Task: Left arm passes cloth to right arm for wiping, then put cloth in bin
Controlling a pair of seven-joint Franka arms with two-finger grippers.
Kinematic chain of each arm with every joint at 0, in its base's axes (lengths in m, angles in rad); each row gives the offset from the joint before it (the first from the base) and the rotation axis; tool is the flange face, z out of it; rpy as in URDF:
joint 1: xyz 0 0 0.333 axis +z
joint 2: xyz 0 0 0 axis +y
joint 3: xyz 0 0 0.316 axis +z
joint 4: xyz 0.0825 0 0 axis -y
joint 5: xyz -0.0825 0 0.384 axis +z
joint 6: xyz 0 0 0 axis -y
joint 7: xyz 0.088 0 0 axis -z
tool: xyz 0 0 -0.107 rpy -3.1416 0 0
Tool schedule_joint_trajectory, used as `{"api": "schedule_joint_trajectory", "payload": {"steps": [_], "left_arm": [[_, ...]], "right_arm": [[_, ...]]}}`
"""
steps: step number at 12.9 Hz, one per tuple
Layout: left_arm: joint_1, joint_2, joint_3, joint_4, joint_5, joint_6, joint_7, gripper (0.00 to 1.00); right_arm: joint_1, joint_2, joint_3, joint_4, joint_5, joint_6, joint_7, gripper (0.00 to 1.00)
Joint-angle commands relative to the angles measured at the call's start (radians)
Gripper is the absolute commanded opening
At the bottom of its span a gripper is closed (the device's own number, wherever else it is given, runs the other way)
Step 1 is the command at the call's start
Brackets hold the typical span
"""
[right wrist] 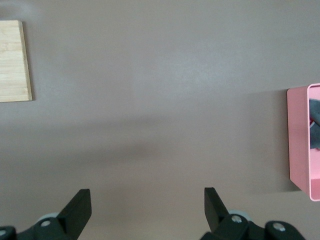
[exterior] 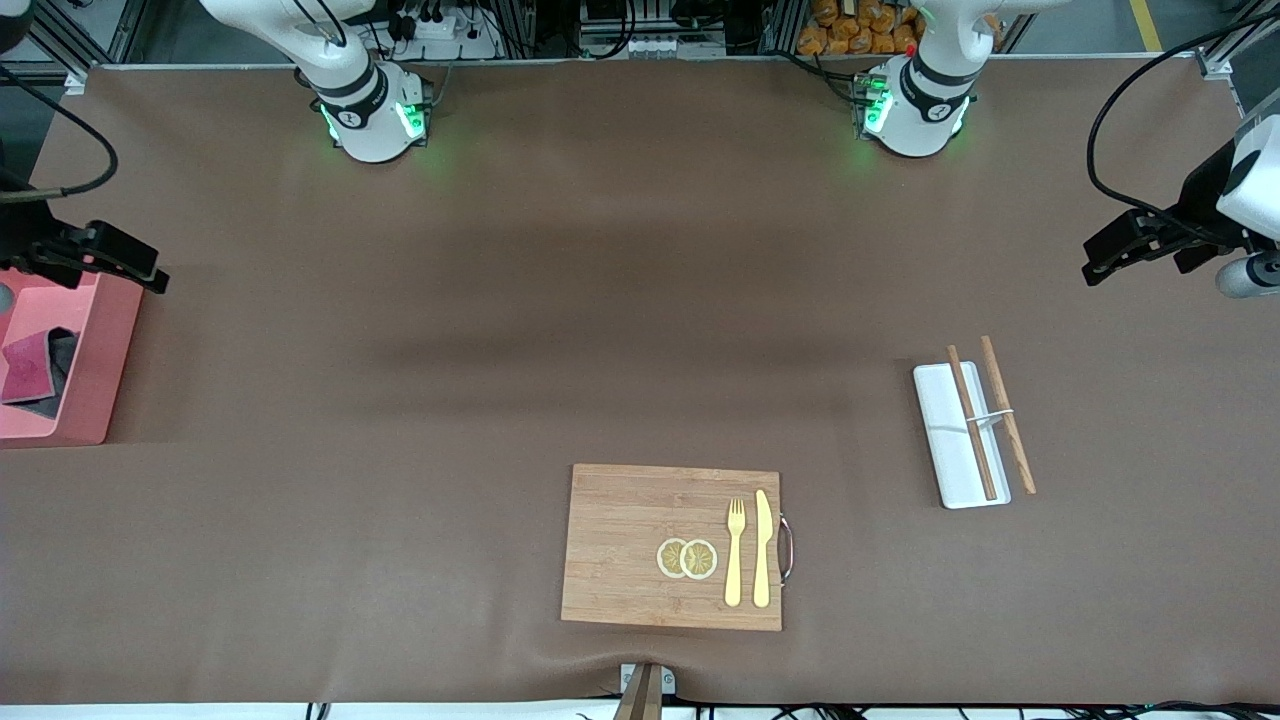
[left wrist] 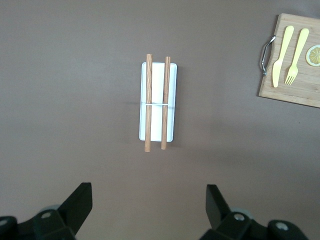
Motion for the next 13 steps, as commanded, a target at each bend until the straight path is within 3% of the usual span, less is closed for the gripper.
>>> {"api": "schedule_joint_trajectory", "payload": {"steps": [1, 13], "left_arm": [[0.000, -0.012, 0.003, -0.007, -0.009, -0.004, 0.005, 1.00], [0.000, -0.020, 0.003, 0.000, -0.007, -0.017, 0.018, 1.00]], "right_arm": [[-0.038, -0.078, 0.039, -0.074, -0.035, 0.037, -0.030, 1.00], [-0.045, -0.070, 0.034, -0.065, -0.034, 0.045, -0.047, 1.00]]}}
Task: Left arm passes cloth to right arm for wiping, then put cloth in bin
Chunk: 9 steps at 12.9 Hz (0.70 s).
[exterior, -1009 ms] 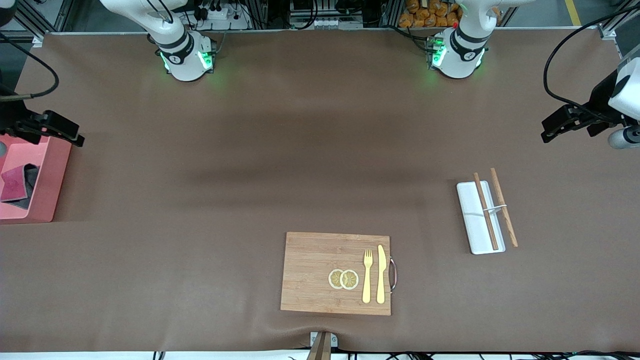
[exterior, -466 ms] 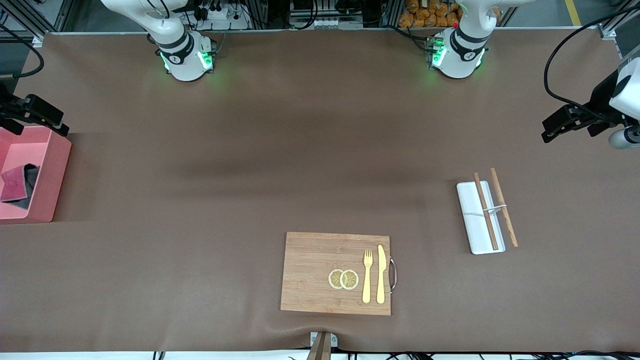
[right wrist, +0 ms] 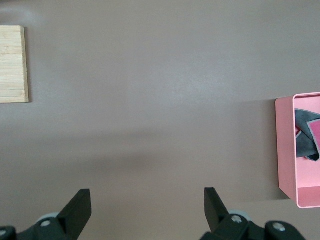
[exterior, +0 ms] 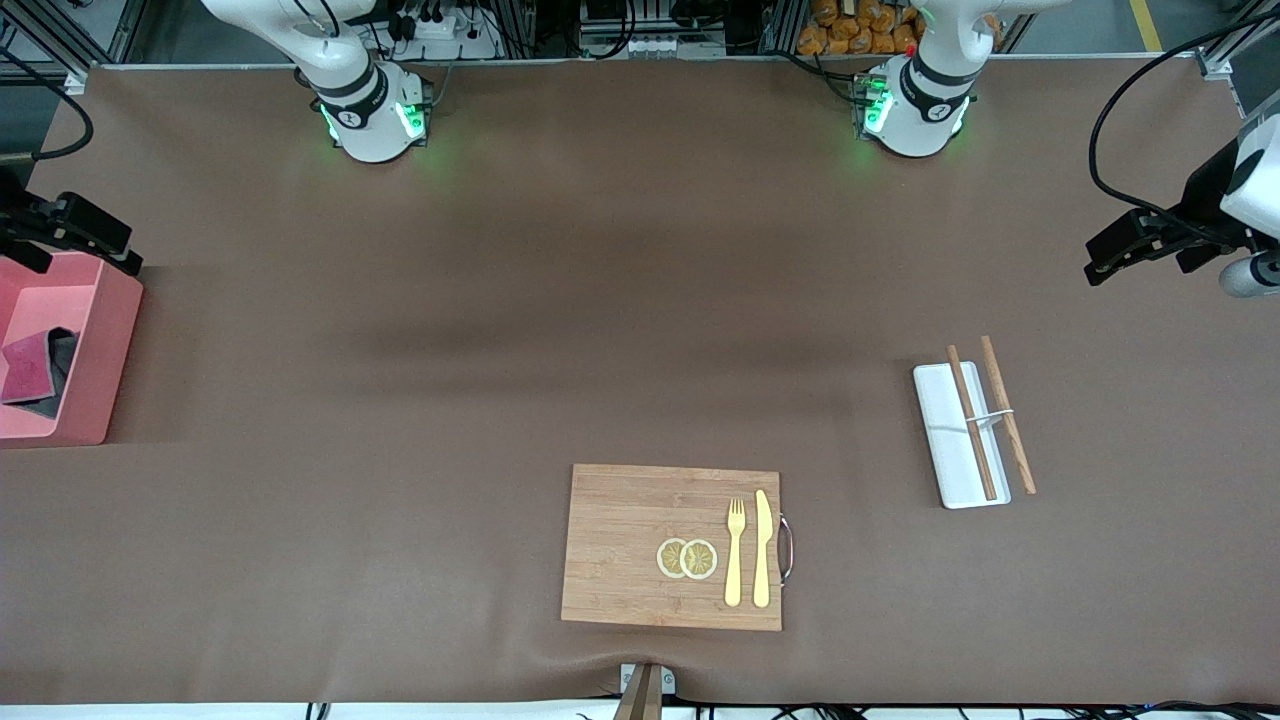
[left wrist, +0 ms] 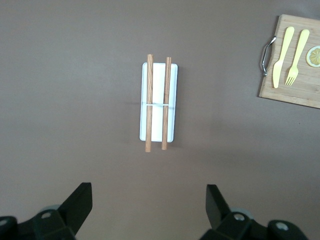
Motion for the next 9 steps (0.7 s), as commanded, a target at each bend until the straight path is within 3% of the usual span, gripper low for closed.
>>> {"api": "schedule_joint_trajectory", "payload": {"steps": [1, 9], "left_arm": [[-0.003, -0.018, 0.002, -0.001, -0.007, -0.017, 0.017, 1.00], [-0.007, -0.010, 0.002, 0.023, -0.009, -0.018, 0.014, 1.00]], "right_arm": [[-0.012, -0.013, 0.017, -0.018, -0.012, 0.013, -0.006, 1.00], [-0.012, -0.007, 0.017, -0.021, -0.013, 0.011, -0.004, 1.00]]}}
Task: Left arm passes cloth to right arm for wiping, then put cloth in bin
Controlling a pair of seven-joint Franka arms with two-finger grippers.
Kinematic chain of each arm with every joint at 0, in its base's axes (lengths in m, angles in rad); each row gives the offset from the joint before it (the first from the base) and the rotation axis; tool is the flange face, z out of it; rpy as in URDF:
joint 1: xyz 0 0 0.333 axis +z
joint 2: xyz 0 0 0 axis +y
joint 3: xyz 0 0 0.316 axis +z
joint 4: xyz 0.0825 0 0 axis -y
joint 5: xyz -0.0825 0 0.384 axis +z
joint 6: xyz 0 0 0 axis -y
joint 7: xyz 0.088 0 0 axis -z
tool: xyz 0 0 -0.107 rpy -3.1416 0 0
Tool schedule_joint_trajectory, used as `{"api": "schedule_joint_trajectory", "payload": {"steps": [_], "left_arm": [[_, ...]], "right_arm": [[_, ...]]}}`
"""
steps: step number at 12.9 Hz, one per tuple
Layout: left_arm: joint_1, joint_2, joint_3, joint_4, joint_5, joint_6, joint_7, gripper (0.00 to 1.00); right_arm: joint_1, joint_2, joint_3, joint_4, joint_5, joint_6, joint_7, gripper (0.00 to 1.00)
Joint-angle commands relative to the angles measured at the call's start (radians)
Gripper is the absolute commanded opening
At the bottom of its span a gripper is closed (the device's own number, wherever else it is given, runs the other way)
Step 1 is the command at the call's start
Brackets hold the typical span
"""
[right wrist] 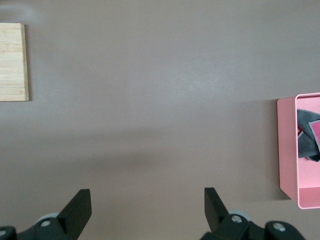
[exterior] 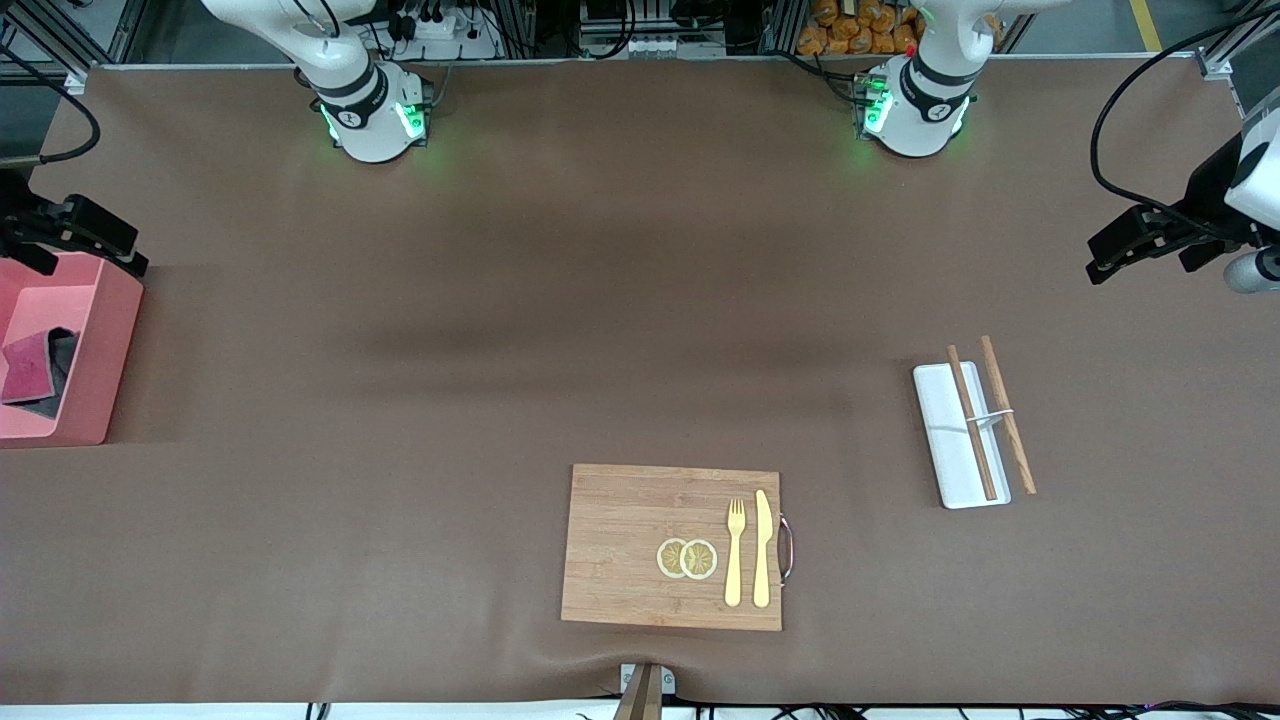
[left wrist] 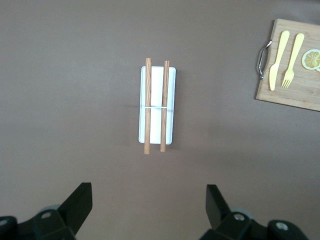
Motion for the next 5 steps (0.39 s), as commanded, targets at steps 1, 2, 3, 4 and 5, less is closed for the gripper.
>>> {"api": "schedule_joint_trajectory", "payload": {"steps": [1, 2, 3, 4, 5], "left_arm": [[-0.004, -0.010, 0.003, 0.009, -0.009, -0.018, 0.014, 1.00], [-0.004, -0.010, 0.002, 0.009, -0.009, -0.023, 0.014, 1.00], [-0.006, -0.010, 0.002, 0.009, -0.009, -0.024, 0.014, 1.00], [-0.006, -0.010, 0.002, 0.009, -0.009, -0.024, 0.014, 1.00], [-0.006, -0.010, 0.003, 0.010, -0.009, -0.026, 0.014, 1.00]], "right_arm": [[-0.012, -0.009, 0.010, -0.014, -0.013, 0.008, -0.004, 1.00], [-0.010, -0.009, 0.010, -0.014, -0.013, 0.006, -0.004, 1.00], [-0.010, -0.009, 0.010, -0.017, -0.013, 0.008, -0.004, 1.00], [-0.013, -0.007, 0.010, -0.017, -0.013, 0.009, -0.004, 1.00], [-0.018, -0.004, 0.010, -0.014, -0.013, 0.011, -0.006, 1.00]]}}
